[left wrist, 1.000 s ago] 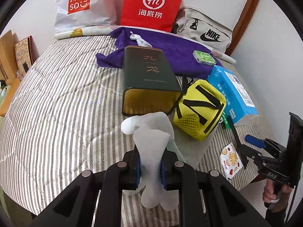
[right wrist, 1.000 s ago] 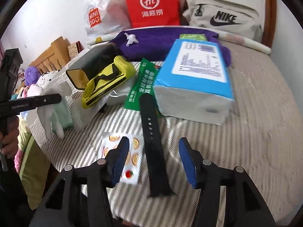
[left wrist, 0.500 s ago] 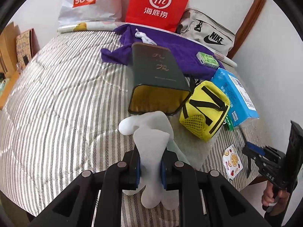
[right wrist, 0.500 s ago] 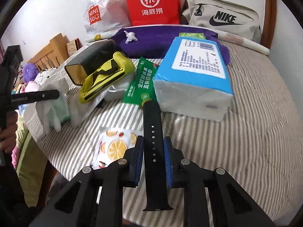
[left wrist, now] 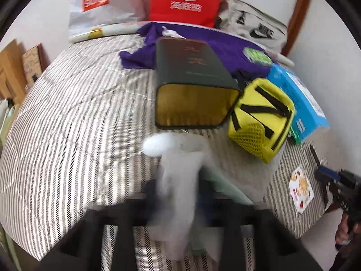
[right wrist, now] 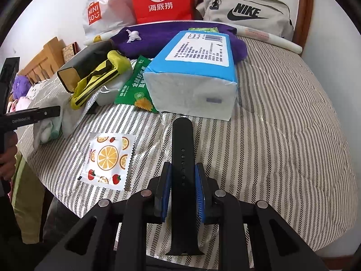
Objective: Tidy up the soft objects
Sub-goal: 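Carry the glove with the left tool while the right carries the strap toward the towel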
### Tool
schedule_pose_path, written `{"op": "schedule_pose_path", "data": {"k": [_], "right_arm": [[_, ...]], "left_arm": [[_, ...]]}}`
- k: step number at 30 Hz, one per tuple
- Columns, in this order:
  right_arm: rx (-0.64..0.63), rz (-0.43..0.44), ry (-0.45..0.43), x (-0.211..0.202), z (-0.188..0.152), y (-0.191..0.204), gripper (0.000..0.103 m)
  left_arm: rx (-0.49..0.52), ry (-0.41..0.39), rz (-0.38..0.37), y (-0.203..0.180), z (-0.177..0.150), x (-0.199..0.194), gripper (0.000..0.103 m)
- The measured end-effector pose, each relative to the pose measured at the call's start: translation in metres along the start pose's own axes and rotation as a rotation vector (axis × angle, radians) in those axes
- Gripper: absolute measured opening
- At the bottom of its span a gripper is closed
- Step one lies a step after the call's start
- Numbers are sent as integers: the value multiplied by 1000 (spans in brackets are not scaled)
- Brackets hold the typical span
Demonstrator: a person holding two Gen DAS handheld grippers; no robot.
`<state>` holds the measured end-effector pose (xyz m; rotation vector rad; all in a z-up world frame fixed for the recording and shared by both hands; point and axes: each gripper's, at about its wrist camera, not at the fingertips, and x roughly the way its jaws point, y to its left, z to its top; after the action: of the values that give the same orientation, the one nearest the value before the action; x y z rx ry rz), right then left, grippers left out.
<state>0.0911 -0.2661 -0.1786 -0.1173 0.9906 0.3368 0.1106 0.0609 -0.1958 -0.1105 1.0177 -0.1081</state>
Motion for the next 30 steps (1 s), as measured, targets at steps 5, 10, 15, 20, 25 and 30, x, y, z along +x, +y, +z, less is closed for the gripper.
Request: {"op": "schedule_pose_path", "data": {"k": [5,10,15,20,25,30], "right_arm": [[6,11,1,-8,2,-3,20],[20,47,-31,-28,9,-5,20],[19,79,-76,-49,23,-3,20],[0,93,-119,-64,46,-2,20],[-18,98,-156,-69,79,-1,20],[-36,107,-180,-68,114,3,20]], "left_arm": [[-24,-4,-29,7,4,-10,14],[-49,-34,-66,12,9,-32,14],[-53,-80,-99,11,21,-56,14],[-57,-120,-86,8,39,-70,14],[-52,-138,-67,4,62,-75,14],[-46,-143,-75,1,85,-75,14]]}}
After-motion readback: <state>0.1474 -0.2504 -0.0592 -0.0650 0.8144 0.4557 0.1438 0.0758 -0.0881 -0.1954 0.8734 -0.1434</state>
